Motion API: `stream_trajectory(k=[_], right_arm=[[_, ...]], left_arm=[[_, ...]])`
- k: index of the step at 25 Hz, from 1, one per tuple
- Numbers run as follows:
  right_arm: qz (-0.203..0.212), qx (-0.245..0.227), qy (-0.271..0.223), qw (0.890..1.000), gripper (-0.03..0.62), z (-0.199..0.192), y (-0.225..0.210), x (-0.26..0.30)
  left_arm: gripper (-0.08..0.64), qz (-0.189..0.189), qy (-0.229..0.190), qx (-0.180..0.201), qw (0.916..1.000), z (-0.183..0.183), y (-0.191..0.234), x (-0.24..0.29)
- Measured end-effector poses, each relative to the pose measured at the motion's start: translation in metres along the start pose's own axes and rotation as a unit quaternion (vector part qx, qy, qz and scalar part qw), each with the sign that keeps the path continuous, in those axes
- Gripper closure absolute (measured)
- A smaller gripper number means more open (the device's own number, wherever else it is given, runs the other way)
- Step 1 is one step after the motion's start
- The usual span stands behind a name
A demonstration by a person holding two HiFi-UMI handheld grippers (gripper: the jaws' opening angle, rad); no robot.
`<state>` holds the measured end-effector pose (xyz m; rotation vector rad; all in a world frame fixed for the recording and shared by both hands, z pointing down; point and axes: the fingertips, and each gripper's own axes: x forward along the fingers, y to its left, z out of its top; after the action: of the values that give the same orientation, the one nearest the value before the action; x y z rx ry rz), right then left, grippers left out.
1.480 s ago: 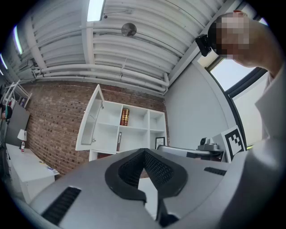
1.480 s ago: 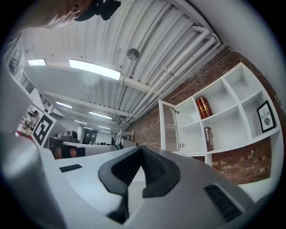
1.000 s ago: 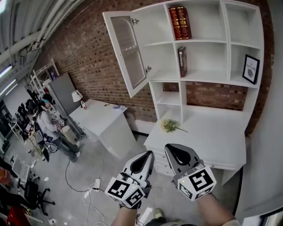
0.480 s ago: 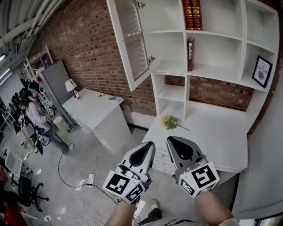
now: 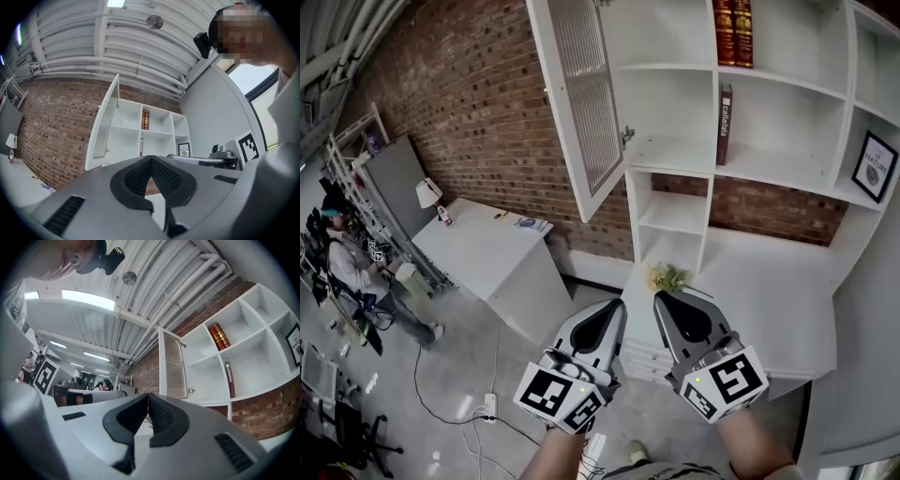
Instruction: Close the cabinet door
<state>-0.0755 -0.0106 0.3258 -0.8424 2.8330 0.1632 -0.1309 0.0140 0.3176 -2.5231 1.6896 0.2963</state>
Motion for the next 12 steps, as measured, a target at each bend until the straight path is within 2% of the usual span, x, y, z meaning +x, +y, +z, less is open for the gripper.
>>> stream_trajectory(k=[6, 12], right_arm=[[-0.009, -0.009, 0.005, 1.0, 0.574, -0.007, -0.009, 0.049], [0.0, -0.014, 0.002, 1.0, 0.574, -0.015, -0.032, 0.089]], left_arm=[[0.548, -0.011, 0.002, -0.004, 0.9999, -0.002, 0.053, 0.025], [0.549, 0.009, -0.007, 0.011, 0.9999, 0.0, 0.093, 0.054]])
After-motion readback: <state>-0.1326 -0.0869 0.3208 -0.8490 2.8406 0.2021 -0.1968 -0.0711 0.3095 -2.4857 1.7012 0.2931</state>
